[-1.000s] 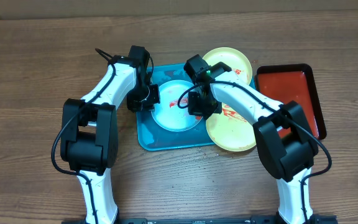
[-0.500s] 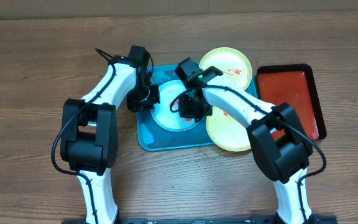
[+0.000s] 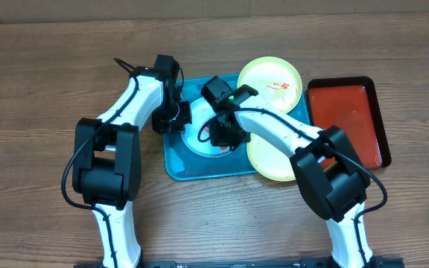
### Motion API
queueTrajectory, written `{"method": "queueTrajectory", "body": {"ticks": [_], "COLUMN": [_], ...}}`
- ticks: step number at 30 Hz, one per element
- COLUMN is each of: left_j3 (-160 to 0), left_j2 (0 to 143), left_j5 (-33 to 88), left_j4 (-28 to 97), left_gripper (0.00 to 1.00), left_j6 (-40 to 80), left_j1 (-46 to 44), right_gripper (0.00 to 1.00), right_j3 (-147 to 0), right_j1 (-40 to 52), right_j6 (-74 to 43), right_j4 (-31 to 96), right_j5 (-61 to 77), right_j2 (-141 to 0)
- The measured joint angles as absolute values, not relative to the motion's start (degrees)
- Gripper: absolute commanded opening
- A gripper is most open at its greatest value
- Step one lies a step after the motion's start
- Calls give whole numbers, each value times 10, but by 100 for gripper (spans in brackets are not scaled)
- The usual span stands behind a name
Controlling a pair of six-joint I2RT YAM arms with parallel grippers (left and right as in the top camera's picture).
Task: Clean dirty plates on tray and stack at the side
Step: 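Scrub the white plate with the sponge in the right gripper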
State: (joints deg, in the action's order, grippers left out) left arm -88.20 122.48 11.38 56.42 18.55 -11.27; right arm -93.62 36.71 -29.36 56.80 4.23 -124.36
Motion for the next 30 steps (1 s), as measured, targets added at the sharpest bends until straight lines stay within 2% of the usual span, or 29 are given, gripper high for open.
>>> {"method": "queueTrajectory", "body": {"ticks": [11,20,30], "left_j3": [-882,-882,-882], "left_j2": [1225,1225,1225], "left_j5": [117,117,118], "left_j4": [562,561,561], "left_gripper": [4,4,4], "left_j6": [185,185,185], "left_j1": [-113,-113,-113], "right_gripper": [4,4,4], "right_j3": [-941,-946,-967], "right_j1": [318,362,387], "right_j6": [-286,-282,-251], "right_j4": [549,506,558], "right_j5": [-3,58,96], "right_j2": [-1244,-1260,-1268]}}
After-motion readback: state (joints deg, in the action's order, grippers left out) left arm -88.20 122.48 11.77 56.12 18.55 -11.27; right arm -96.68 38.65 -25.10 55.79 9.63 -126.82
